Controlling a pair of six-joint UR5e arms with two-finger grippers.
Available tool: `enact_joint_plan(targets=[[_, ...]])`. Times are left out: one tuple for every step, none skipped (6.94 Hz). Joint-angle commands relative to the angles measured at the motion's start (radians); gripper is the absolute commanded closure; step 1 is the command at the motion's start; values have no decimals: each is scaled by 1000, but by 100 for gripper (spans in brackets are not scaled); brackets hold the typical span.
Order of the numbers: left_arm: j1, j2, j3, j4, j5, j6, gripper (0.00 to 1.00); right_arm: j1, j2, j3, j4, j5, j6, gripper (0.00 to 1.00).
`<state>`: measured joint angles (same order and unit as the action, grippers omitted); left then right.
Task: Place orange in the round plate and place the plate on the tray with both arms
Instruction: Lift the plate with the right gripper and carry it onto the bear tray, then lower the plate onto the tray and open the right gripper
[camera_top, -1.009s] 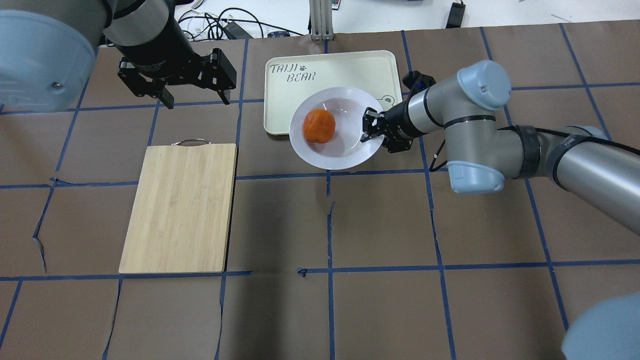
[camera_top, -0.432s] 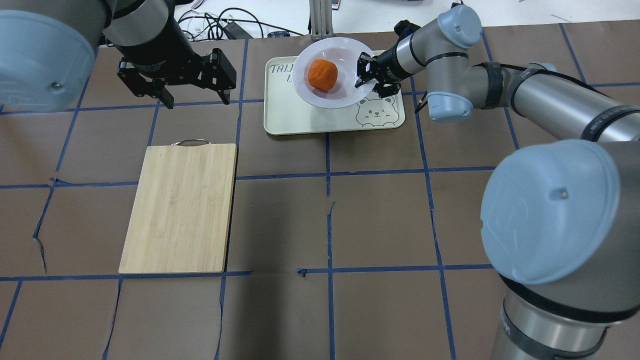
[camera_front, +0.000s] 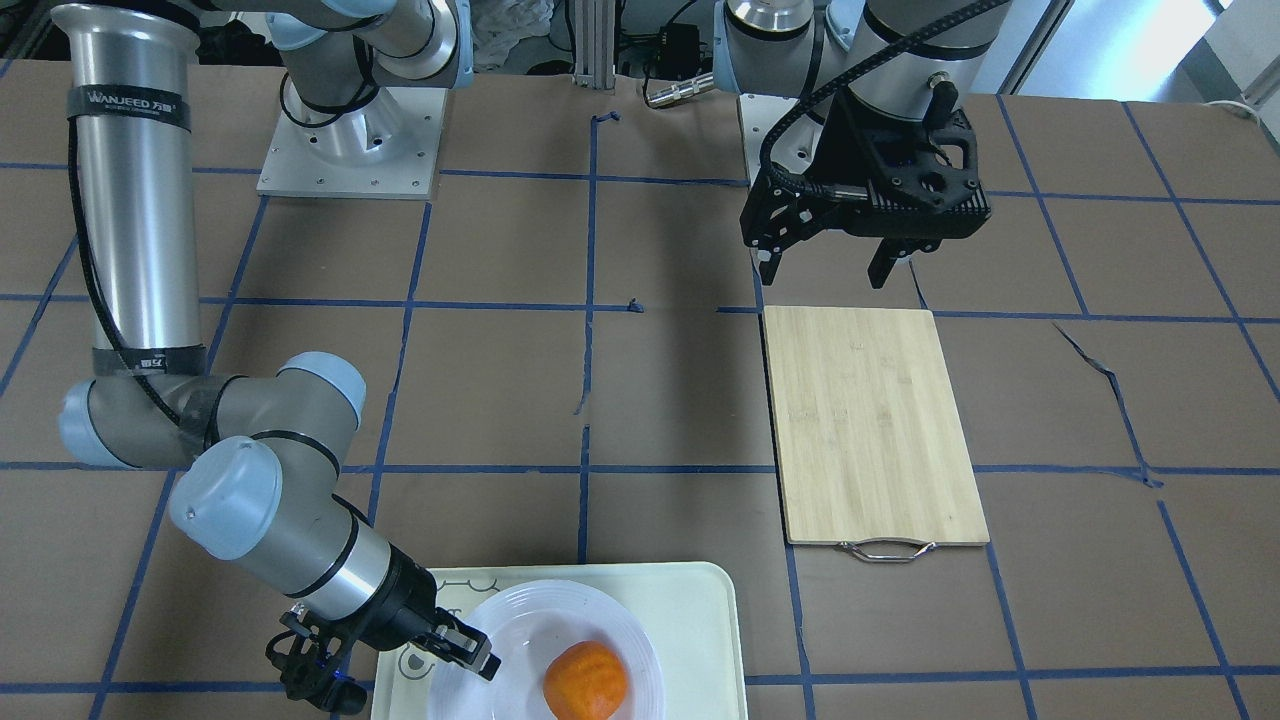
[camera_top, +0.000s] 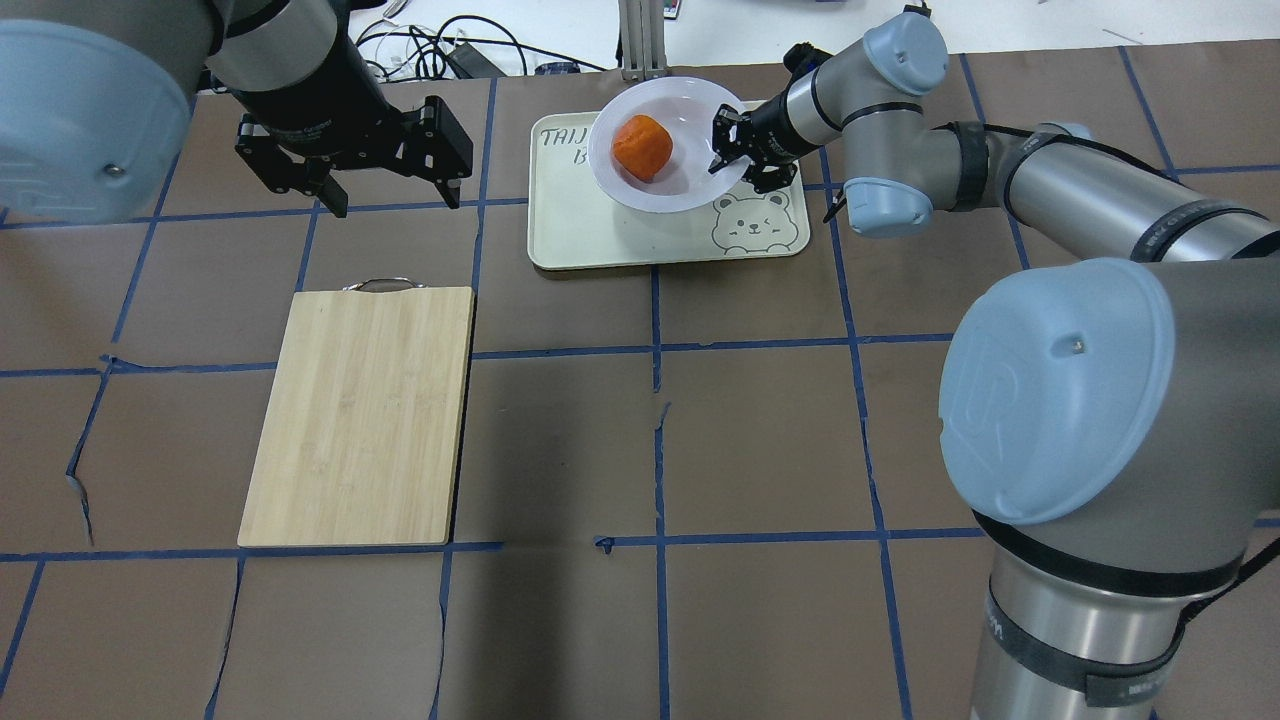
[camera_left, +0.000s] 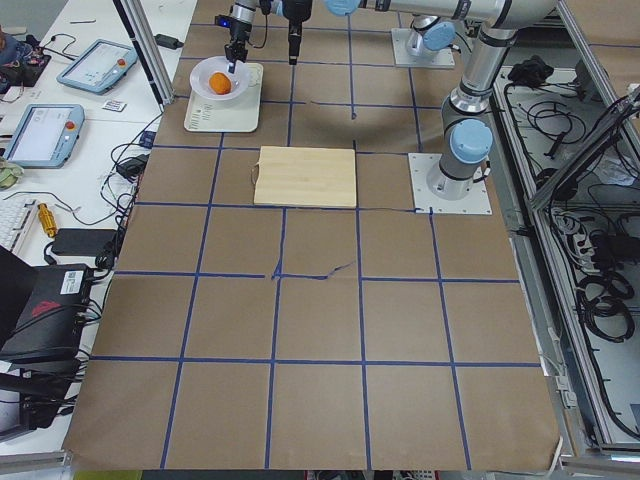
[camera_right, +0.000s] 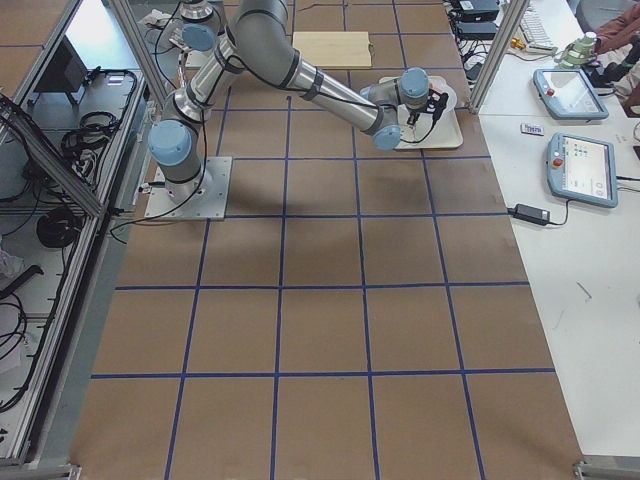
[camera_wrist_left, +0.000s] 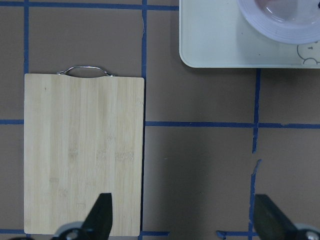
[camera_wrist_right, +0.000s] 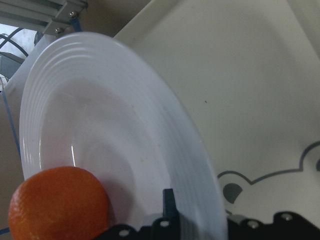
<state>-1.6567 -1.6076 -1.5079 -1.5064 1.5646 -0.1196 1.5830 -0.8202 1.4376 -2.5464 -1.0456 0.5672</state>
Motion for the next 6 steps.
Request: enact_joint_plan(targets=[[0,0,0,0,0,2,0,0,6,0,0,-31,17,16],[0,0,0,0,0,2,0,-1,4,-2,0,-60,14,0],[2,0,0,2,0,2,0,-8,0,-5,2,-86,-1,0],[2,0,0,2,0,2,0,-9,-19,-8,30,-137,-59,0],[2,0,0,2,-1,2,0,-11,-55,-40,158,-215,-211,0],[2,0,0,2,-2,2,0,-11,-109,-108,384,-291,-319,0]])
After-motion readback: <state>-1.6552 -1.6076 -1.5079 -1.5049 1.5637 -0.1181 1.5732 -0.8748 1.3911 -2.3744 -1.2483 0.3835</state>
